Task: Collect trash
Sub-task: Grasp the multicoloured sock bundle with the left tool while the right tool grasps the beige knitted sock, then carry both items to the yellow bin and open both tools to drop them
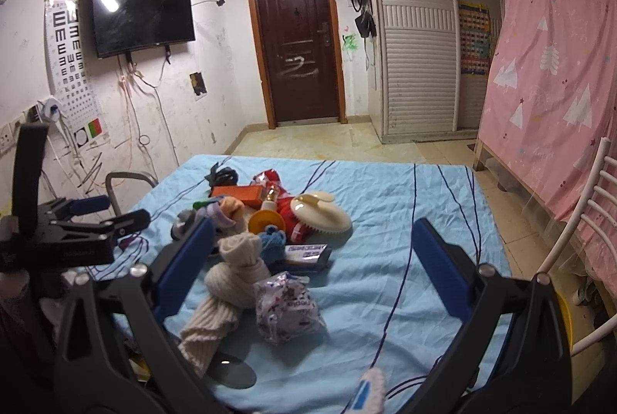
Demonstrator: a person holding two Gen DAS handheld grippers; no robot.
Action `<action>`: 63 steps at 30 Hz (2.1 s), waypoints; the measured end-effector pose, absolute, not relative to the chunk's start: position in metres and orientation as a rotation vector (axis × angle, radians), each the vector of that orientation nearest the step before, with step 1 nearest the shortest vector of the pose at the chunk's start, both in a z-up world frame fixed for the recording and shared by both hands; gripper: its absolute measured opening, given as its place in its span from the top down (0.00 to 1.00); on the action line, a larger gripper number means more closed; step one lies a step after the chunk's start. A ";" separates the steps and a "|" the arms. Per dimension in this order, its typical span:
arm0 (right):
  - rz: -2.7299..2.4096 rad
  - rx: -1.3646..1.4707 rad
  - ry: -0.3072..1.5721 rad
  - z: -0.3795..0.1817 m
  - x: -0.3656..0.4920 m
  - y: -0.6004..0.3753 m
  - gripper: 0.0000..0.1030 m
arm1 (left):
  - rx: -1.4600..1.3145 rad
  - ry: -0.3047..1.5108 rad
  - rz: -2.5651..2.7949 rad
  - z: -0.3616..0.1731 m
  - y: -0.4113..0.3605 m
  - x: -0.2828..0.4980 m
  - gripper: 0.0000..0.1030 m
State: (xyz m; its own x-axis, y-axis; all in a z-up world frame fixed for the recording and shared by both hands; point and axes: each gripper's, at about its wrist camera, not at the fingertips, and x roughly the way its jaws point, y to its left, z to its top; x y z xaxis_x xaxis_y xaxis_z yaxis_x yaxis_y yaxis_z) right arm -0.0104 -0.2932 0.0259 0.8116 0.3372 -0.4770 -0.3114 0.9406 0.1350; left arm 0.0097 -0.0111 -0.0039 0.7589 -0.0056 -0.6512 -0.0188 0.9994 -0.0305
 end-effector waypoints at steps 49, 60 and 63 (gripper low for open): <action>0.678 0.103 0.702 -0.016 0.032 -0.238 0.50 | -0.158 0.792 -0.119 -0.013 -0.015 0.100 0.88; 0.613 0.205 0.601 -0.001 0.031 -0.277 0.50 | -0.092 0.792 -0.103 -0.001 -0.026 0.103 0.88; 0.587 0.230 0.600 -0.002 0.037 -0.292 0.49 | -0.075 0.850 -0.113 -0.015 -0.028 0.113 0.78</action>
State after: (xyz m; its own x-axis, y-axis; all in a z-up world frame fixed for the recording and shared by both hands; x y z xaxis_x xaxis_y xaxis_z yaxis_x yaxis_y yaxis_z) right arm 0.0368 -0.2919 -0.0023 0.6694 0.5804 -0.4637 -0.4511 0.8135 0.3670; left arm 0.1125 -0.0276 -0.0145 0.6548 -0.1297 -0.7445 0.0698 0.9913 -0.1113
